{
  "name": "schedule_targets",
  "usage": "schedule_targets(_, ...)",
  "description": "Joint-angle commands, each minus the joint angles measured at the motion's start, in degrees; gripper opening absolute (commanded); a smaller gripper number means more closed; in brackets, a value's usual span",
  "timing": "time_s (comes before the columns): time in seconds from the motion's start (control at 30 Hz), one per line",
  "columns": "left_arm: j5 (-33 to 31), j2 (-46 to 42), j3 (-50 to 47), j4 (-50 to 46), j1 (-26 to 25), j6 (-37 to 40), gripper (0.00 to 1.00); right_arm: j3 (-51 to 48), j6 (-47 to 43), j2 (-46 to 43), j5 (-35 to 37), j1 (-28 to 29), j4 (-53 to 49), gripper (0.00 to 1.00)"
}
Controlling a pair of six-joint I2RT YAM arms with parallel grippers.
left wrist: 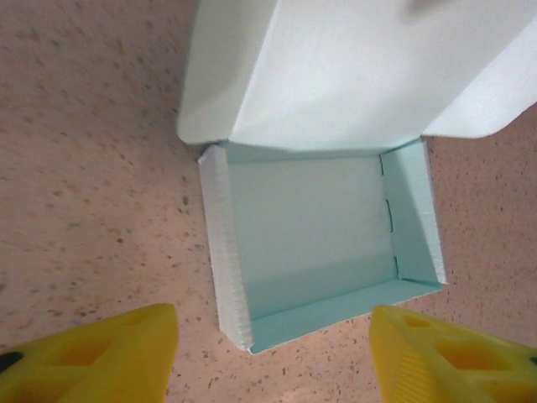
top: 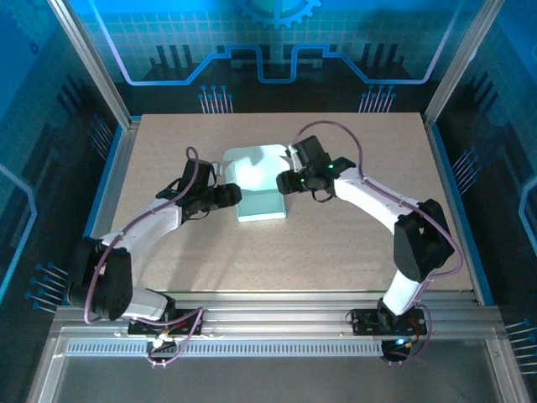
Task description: Fold the paper box
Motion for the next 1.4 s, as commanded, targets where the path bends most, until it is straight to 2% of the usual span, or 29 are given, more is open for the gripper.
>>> schedule_targets(0.0,-4.4,-2.4,4.2,-5.9,1.8,6.3,0.72,2.7,-11.3,-0.8,-9.4,-3.5,0.7,0.66)
schedule_targets(0.03,-4.0,-2.4,5.5,-6.4,2.8,7.7,0.78,4.3,-14.8,-0.1,-13.2,-4.5,-0.6,0.66)
schedule_targets(0.13,-0.9,-1.0,10.2,-8.8,5.2,13.3,0.95,12.3,-21.8,4.3,-17.0,-6.8,-9.1,0.69)
schedule_targets(0.2,2.1,0.8,14.3,-11.3,6.0,18.6,0.99,18.7,-25.2,8.3,-18.7,-8.3,-15.4,0.69)
schedule_targets(0.33,9.7,4.0,20.5,-15.3,6.6,30.1,0.99,29.9,-30.8,15.2,-21.9,-9.7,-24.8,0.7)
schedule_targets(0.5,11.7,9.3,26.1,-18.6,9.5,34.4,0.99,42.1,-36.3,23.4,-22.5,-10.0,-33.3,0.7)
schedule_targets(0.67,14.0,14.4,30.3,-21.8,9.7,38.7,0.99,51.2,-38.6,29.8,-23.9,-10.6,-39.0,0.69)
schedule_targets(0.87,14.5,18.0,33.3,-24.6,9.7,40.2,0.99,57.4,-40.2,34.4,-25.9,-10.5,-43.4,0.63)
schedule_targets(1.23,16.4,20.0,33.7,-24.4,9.7,39.5,0.94,65.7,-41.8,41.2,-24.4,-10.2,-49.0,0.54)
schedule_targets(1.37,16.8,19.9,33.7,-24.2,9.7,39.5,0.94,66.1,-41.7,41.4,-24.3,-10.2,-49.2,0.43)
